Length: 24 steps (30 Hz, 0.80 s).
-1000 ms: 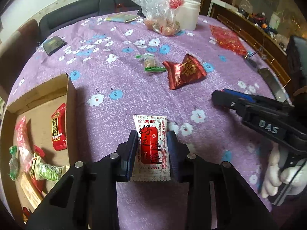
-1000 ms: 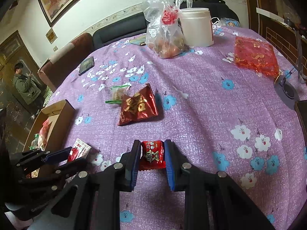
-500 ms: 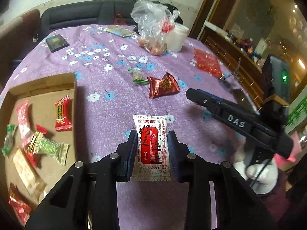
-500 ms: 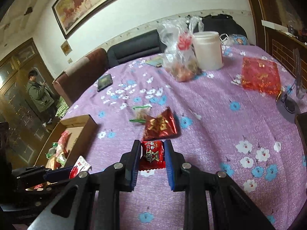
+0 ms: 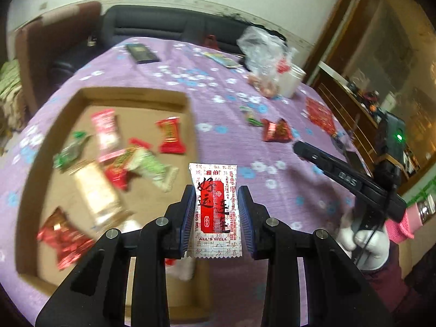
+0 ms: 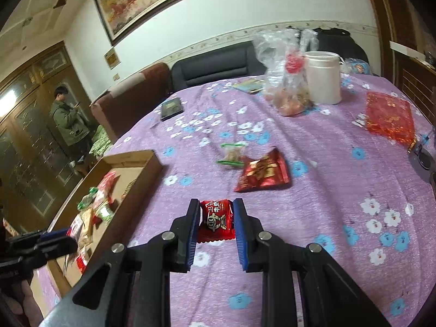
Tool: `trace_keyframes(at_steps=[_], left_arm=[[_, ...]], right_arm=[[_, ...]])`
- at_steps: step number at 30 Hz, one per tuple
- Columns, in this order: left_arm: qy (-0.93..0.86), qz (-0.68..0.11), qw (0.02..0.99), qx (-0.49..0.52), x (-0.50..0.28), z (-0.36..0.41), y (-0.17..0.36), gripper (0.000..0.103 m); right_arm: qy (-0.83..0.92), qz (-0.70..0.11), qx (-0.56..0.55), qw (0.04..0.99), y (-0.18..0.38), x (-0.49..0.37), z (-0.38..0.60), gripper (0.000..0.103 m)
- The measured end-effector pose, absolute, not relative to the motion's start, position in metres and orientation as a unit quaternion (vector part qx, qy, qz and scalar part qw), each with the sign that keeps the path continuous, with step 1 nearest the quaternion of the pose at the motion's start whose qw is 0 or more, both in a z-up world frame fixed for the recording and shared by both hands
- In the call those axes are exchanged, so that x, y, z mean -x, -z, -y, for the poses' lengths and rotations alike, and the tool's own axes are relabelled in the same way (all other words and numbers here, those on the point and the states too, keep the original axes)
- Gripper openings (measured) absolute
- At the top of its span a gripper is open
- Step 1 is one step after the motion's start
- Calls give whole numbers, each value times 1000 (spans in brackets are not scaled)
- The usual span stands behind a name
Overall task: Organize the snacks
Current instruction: 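Carry both snacks over the cardboard tray and open both tools to release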
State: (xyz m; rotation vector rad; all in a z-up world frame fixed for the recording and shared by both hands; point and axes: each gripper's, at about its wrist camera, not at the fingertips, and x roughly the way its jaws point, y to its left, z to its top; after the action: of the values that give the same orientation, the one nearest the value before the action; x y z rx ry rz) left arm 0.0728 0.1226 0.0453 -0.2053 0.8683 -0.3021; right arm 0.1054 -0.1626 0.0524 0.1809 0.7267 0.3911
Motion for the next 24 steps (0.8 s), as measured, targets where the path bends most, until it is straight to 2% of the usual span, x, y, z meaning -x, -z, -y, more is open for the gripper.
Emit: trace_keyframes(at_steps=[13, 24], left_arm=[[81, -436, 887, 127, -49, -193, -26, 31], [49, -447, 886, 118, -38, -218, -14, 31]], right_arm=[[-303, -360, -34, 882, -67, -61, 54, 27], [-367, -389, 25, 845, -41, -34, -28, 27]])
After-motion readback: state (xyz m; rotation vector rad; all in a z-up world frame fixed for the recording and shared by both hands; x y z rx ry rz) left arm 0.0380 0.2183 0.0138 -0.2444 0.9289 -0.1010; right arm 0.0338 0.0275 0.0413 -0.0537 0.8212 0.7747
